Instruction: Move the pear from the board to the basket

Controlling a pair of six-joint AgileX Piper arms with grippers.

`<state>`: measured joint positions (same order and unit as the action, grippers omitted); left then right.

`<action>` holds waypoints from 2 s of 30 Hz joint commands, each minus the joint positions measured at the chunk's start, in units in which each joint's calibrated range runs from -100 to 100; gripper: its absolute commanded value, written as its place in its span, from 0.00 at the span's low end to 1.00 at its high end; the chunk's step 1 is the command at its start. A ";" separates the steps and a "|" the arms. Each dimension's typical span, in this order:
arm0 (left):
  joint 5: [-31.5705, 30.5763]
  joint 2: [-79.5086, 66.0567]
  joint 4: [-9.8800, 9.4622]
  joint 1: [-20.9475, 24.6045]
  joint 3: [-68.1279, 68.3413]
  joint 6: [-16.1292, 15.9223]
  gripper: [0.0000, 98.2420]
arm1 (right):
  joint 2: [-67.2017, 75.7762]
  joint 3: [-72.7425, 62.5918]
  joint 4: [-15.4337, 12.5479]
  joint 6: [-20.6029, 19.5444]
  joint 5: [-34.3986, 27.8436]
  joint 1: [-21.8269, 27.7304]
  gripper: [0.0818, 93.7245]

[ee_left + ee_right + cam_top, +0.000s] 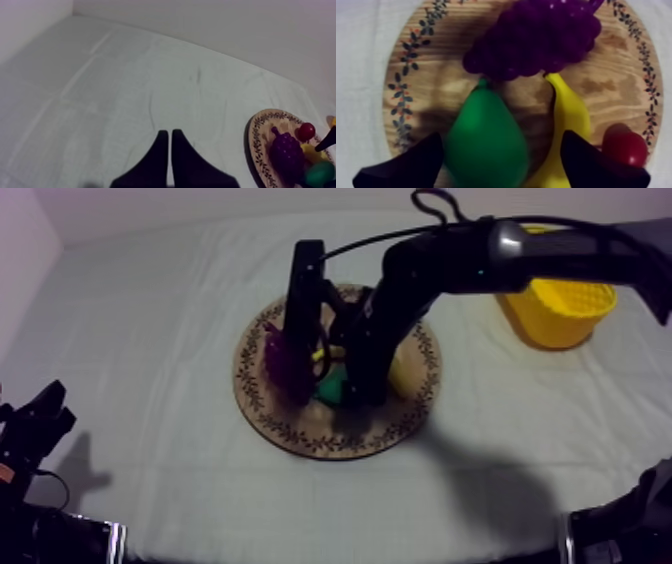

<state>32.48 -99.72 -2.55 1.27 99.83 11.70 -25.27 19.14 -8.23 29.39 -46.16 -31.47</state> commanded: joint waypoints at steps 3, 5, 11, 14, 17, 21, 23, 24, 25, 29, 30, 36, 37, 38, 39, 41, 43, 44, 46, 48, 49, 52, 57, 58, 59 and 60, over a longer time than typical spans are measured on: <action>0.01 -0.02 -0.01 0.00 -0.05 0.00 0.00 | -2.62 -1.13 0.36 -0.20 -0.68 0.07 0.73; 0.01 -0.02 -0.01 0.00 -0.05 0.00 0.00 | -3.32 -1.62 0.45 -0.25 -0.73 0.19 0.67; 0.01 -0.02 -0.01 0.00 -0.05 0.00 0.00 | -3.62 -3.14 -0.02 0.54 -1.73 1.06 0.48; 0.01 -0.02 -0.01 0.00 -0.05 0.00 0.00 | -2.26 -3.83 -0.43 1.14 -3.15 1.77 0.45; 0.01 -0.02 -0.01 0.00 -0.05 0.00 0.00 | 0.42 -4.61 -0.88 1.79 -5.40 2.81 0.43; 0.01 -0.02 -0.01 0.00 -0.05 0.00 0.00 | 5.25 -6.79 -1.43 2.58 -9.74 5.13 0.42; 0.01 -0.02 -0.01 0.00 -0.05 0.00 0.00 | 7.72 -8.51 -1.90 3.01 -11.69 7.00 0.42; 0.01 -0.02 -0.01 0.00 -0.05 0.00 0.00 | 8.86 -9.42 -2.22 3.29 -12.36 8.14 0.42; 0.01 -0.02 -0.01 0.00 -0.05 0.00 0.00 | 9.91 -10.35 -2.61 3.57 -12.83 9.37 0.42; 0.01 -0.02 -0.01 0.00 -0.05 0.00 0.00 | 12.88 -14.08 -4.26 4.61 -13.28 14.81 0.41; 0.01 -0.02 -0.01 0.00 -0.05 0.00 0.00 | 13.28 -15.04 -4.49 4.62 -13.18 16.13 0.41; 0.01 -0.02 -0.01 0.00 -0.05 0.00 0.00 | 13.02 -21.23 -4.59 1.91 -12.33 22.95 0.40; 0.01 -0.02 -0.01 0.00 -0.05 0.00 0.00 | 12.64 -21.92 -4.41 1.23 -12.20 23.90 0.40; 0.01 -0.02 -0.01 0.00 -0.05 0.00 0.00 | 12.26 -22.40 -4.21 0.61 -12.11 24.81 0.40; 0.01 -0.02 -0.01 0.00 -0.05 0.00 0.00 | 11.86 -22.77 -4.05 0.04 -12.03 25.71 0.40; 0.01 -0.02 -0.01 0.00 -0.05 0.00 0.00 | 11.04 -23.12 -3.74 -0.91 -11.86 27.41 0.40; 0.01 -0.02 -0.01 0.00 -0.05 0.00 0.00 | 10.36 -22.63 -3.51 -1.60 -11.35 28.88 0.40; 0.01 -0.02 -0.01 0.00 -0.05 0.00 0.00 | 10.15 -21.93 -3.31 -1.96 -10.77 29.50 0.40; 0.01 -0.02 -0.01 0.00 -0.05 0.00 0.00 | 9.96 -20.00 -2.52 -2.98 -9.18 30.41 0.40; 0.01 -0.02 -0.01 0.00 -0.05 0.00 0.00 | 9.89 -17.93 -1.62 -4.28 -7.45 31.18 0.40; 0.01 -0.02 -0.01 0.00 -0.05 0.00 0.00 | 9.84 -16.94 -1.20 -4.95 -6.61 31.52 0.40; 0.01 -0.02 -0.01 0.00 -0.05 0.00 0.00 | 9.62 -14.25 -0.25 -6.47 -4.78 32.43 0.41; 0.01 -0.02 -0.01 0.00 -0.05 0.00 0.00 | 9.68 -8.70 1.54 -8.17 -1.26 32.90 0.66; 0.01 -0.02 -0.01 0.00 -0.05 0.00 0.00 | 9.82 -7.45 2.57 -9.15 -0.22 32.70 0.71; 0.01 -0.02 -0.01 0.00 -0.05 0.00 0.00 | 10.05 -6.20 3.71 -10.35 0.77 32.47 0.74; 0.01 -0.02 -0.01 0.00 -0.05 0.00 0.00 | 10.36 -5.03 4.78 -11.54 1.62 32.24 0.77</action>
<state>32.48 -99.72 -2.55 1.27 99.83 11.70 -15.39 12.04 -5.29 20.15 -46.21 0.97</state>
